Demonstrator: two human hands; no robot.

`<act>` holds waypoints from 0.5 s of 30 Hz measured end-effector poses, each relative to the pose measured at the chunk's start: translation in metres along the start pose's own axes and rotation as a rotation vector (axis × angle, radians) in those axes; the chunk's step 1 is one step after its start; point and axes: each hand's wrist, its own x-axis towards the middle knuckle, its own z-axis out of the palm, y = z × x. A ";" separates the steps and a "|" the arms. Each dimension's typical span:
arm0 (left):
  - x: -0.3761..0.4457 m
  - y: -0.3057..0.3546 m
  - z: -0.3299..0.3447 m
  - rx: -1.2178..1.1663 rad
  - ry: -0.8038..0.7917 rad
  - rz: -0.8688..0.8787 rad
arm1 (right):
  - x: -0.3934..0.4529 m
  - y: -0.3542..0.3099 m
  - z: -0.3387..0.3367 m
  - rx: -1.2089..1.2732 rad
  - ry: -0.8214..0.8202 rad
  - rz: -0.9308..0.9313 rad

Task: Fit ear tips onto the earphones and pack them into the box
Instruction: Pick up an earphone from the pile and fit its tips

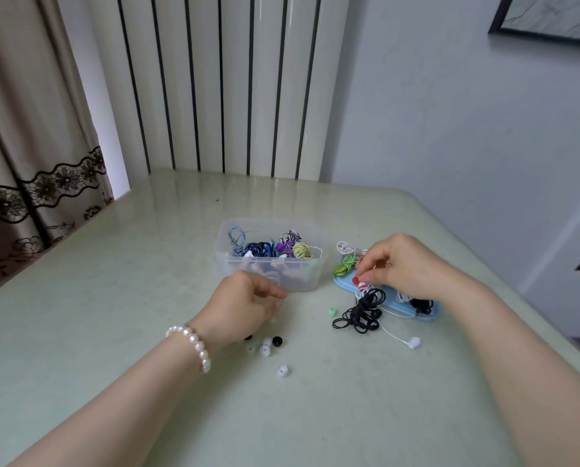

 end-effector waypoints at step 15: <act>-0.004 0.002 0.004 0.035 -0.028 0.168 | 0.045 0.016 0.052 -0.537 0.121 -0.109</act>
